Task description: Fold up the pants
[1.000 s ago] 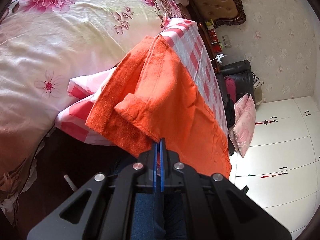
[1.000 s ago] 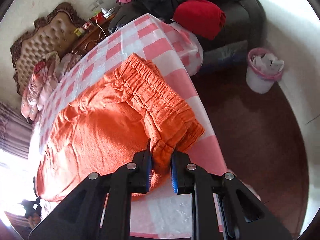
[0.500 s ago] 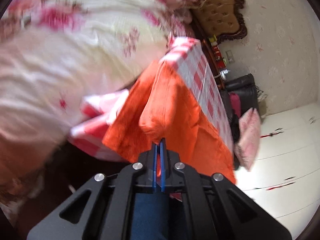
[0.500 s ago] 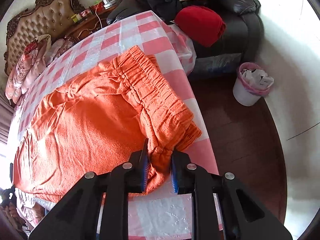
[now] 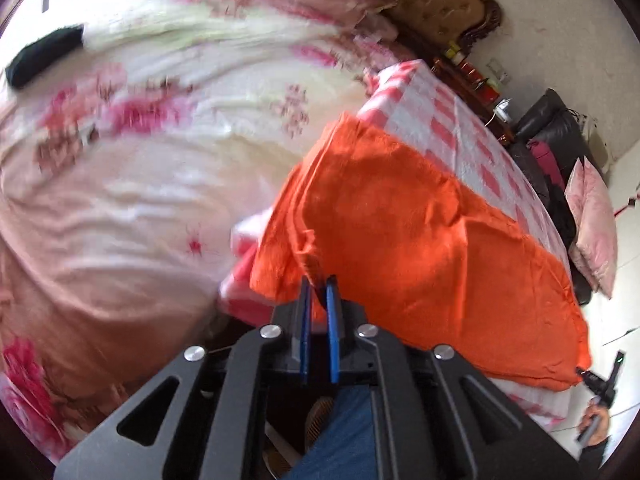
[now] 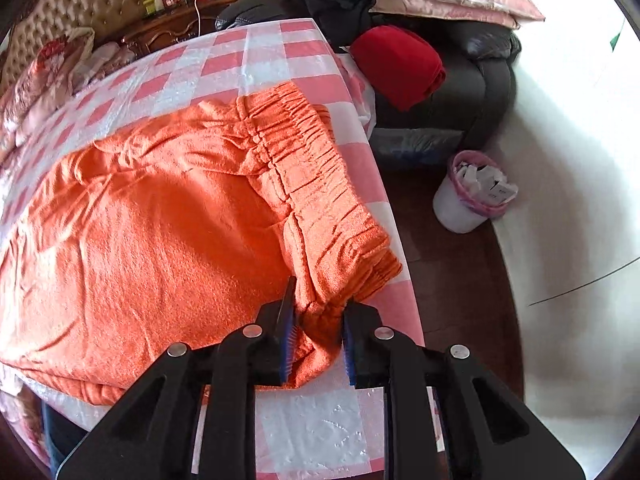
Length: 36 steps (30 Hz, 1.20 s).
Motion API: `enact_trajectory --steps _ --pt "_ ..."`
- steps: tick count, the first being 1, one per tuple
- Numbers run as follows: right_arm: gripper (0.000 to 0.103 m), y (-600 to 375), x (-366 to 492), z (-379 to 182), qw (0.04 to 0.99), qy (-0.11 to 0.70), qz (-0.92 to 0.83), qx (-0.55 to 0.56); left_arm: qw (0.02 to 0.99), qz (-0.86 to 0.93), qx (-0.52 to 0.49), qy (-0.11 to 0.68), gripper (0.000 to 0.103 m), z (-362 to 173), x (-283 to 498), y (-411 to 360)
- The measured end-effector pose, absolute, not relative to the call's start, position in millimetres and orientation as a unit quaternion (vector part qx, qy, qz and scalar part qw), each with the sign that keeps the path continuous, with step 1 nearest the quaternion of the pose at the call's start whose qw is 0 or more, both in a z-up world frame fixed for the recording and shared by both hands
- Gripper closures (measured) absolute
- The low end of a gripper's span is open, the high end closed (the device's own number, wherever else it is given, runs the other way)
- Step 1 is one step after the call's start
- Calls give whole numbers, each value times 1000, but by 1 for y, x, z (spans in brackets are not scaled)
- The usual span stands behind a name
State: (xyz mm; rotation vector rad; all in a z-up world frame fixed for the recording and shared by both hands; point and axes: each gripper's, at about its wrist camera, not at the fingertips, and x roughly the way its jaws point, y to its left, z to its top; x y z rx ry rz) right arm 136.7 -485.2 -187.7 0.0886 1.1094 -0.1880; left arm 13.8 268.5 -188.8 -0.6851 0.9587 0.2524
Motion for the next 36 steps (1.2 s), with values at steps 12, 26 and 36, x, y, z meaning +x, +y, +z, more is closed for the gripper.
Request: enact_trajectory --steps 12,26,36 --pt "34 -532 128 -163 856 487 -77 153 693 40 -628 352 52 -265 -18 329" --pt "38 -551 172 -196 825 519 -25 222 768 67 -506 387 87 -206 14 321" --pt "83 -526 110 -175 848 500 -93 151 797 62 -436 413 91 -190 54 321"
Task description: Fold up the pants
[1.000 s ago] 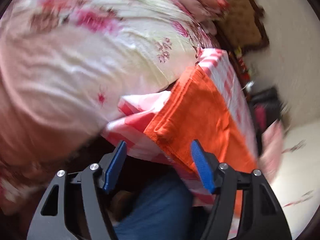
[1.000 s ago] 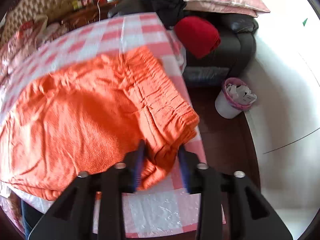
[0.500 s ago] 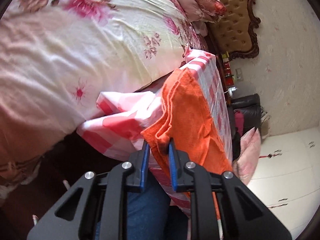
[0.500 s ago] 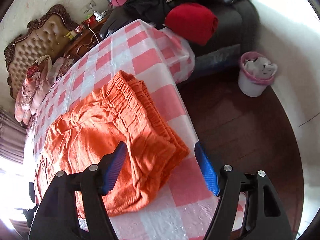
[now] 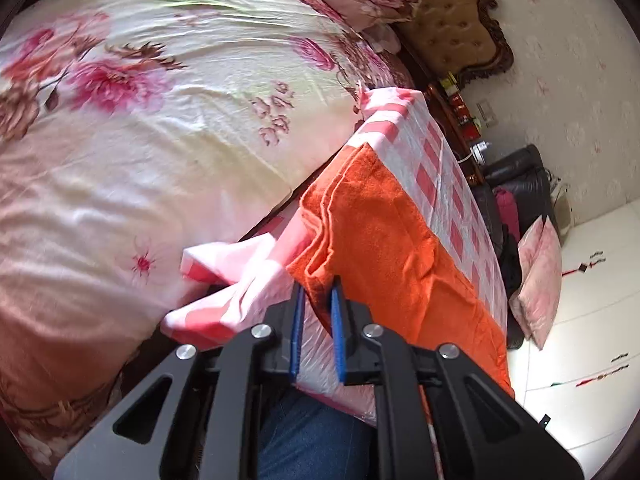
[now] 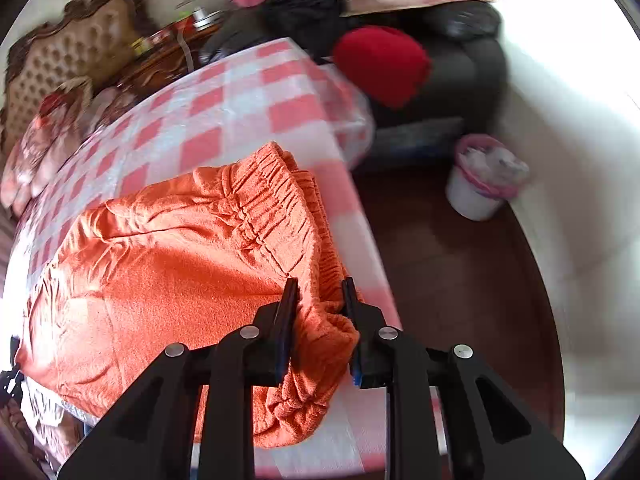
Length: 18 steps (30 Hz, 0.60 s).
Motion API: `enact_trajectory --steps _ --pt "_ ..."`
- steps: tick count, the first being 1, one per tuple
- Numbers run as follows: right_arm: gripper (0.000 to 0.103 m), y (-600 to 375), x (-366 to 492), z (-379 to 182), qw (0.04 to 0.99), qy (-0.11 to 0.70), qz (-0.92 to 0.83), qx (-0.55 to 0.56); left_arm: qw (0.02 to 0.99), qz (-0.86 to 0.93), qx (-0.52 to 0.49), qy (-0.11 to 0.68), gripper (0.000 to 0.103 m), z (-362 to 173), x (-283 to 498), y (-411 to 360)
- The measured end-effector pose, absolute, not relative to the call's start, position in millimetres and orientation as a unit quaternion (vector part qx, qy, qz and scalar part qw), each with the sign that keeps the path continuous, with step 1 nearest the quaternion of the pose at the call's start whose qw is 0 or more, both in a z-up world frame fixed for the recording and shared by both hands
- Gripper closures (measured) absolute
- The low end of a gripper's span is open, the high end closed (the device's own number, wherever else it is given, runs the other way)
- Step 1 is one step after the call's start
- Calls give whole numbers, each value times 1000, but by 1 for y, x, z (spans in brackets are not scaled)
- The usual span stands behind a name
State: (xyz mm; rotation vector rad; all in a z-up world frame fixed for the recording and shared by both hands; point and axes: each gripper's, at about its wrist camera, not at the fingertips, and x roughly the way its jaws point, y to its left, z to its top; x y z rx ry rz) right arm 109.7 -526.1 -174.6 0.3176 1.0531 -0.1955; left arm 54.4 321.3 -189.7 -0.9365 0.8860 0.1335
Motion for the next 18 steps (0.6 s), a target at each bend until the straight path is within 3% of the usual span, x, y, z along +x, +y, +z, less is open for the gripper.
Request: enact_trajectory --steps 4,7,9,10,11,14,18 --pt "80 -527 87 -187 854 487 -112 144 795 56 -424 430 91 -199 69 320" --pt "65 -530 84 -184 854 487 -119 138 790 62 -440 423 80 -199 63 325" --pt "47 -536 81 -169 859 474 -133 138 815 95 -398 411 74 -183 53 327" --pt "47 -534 82 -156 869 458 -144 122 828 107 -375 404 74 -174 50 326" --pt "44 -530 86 -145 876 445 -158 96 848 123 -335 393 68 -159 48 321" --pt "44 -502 114 -122 900 415 -133 29 892 144 -234 359 35 -131 60 294" --pt "43 -465 156 -122 905 411 -114 -6 916 92 -105 377 31 -123 112 226"
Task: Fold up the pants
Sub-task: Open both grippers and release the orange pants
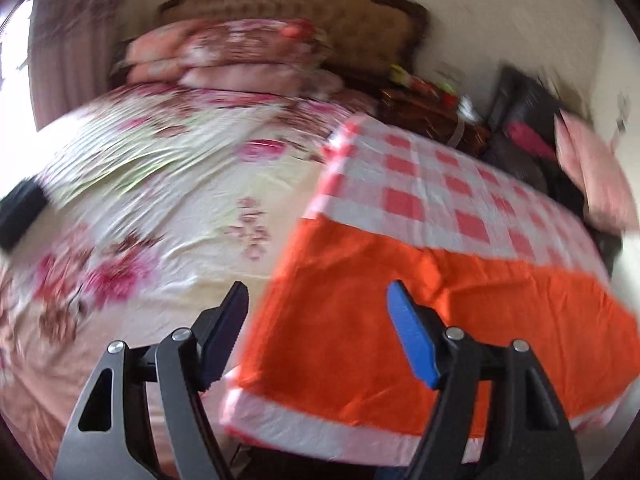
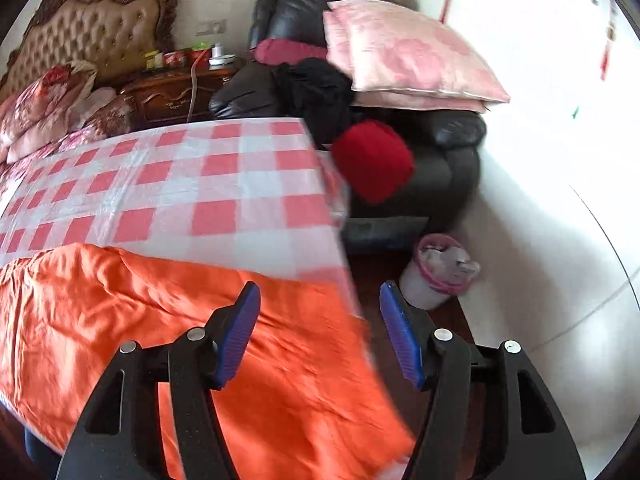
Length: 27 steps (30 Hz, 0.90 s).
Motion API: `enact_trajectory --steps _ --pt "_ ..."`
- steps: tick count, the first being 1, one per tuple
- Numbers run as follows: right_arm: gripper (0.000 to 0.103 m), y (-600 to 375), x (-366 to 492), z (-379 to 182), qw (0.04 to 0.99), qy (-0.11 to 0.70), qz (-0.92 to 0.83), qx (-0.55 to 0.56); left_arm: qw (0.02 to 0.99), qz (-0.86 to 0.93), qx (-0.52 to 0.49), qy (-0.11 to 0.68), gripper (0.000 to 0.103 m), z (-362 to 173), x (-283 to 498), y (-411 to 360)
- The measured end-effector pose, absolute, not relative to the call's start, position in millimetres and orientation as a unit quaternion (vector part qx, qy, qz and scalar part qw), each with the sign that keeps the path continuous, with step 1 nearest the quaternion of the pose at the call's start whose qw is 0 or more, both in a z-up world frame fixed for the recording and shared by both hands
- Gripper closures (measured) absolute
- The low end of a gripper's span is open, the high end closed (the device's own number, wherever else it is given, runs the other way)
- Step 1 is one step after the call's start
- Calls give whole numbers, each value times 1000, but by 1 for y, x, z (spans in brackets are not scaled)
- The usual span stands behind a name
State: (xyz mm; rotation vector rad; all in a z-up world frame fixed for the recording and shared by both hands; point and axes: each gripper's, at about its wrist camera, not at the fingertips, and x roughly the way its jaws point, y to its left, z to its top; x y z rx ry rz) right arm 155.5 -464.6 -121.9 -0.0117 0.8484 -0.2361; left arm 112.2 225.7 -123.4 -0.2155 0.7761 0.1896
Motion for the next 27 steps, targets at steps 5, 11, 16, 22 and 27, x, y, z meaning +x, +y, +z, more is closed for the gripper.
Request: enact_trajectory --steps 5,11,16,22,27 --pt "44 -429 191 -159 893 437 -84 -65 901 2 -50 432 61 -144 177 158" --pt "44 -448 206 -189 882 459 -103 -34 877 -8 -51 478 76 -181 236 159" --pt "38 -449 214 -196 884 453 -114 -34 876 11 -63 479 85 -181 254 182" --pt "31 -488 217 -175 883 440 -145 79 901 78 -63 421 50 -153 243 176" --pt "38 -538 156 -131 887 380 -199 169 920 72 -38 384 36 -134 204 144"
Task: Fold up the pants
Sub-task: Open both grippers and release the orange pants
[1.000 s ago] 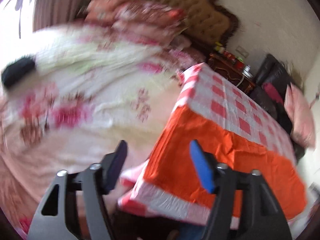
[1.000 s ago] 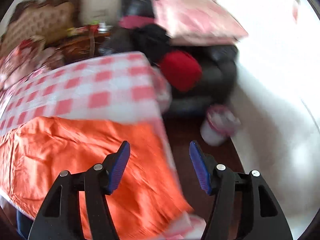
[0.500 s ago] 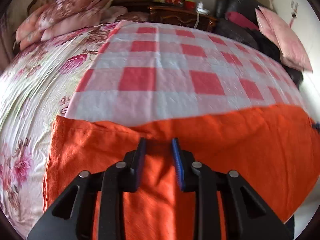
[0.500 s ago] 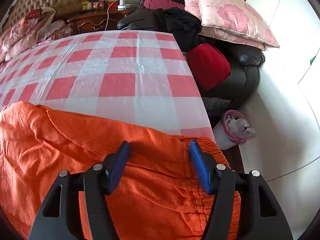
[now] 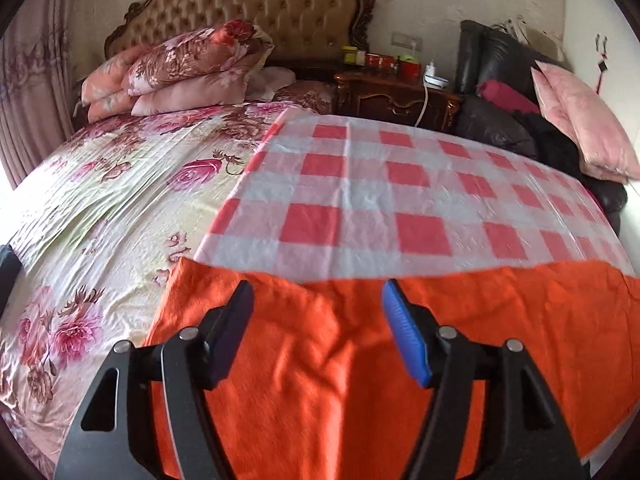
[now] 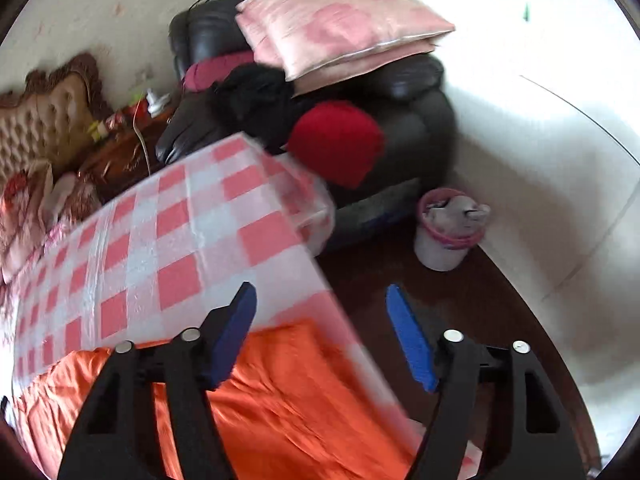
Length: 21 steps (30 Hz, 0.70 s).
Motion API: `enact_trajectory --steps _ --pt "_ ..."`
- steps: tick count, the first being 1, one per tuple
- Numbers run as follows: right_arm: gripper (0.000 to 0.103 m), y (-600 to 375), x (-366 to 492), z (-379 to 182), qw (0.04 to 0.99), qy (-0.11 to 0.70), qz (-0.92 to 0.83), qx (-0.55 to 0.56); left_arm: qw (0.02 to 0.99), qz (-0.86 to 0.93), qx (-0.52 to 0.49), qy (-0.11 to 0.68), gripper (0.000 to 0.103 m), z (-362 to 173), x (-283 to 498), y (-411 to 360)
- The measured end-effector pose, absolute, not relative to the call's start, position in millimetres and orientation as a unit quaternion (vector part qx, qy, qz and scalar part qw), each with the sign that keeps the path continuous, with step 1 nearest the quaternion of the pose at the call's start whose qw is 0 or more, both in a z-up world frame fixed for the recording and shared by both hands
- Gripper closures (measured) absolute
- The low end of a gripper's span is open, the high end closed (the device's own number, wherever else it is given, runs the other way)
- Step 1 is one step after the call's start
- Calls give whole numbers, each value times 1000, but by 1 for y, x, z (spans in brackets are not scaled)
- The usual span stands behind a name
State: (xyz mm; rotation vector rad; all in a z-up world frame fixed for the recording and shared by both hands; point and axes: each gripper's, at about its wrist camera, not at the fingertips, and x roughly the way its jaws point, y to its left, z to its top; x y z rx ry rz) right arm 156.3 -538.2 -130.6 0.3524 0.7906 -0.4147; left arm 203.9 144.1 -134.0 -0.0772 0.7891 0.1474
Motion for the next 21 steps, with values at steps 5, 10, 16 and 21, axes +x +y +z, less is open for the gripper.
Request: enact_trajectory --steps 5,10,16,21 --pt "38 -562 104 -145 865 412 -213 188 897 17 -58 437 36 -150 193 116" --pt "51 -560 97 -193 832 481 -178 210 882 46 -50 466 40 -166 201 115" --pt "57 -555 89 -192 838 466 -185 216 888 52 -63 452 40 -156 185 128" --pt "54 -513 71 -151 882 409 -183 146 893 62 -67 442 42 -145 157 138"
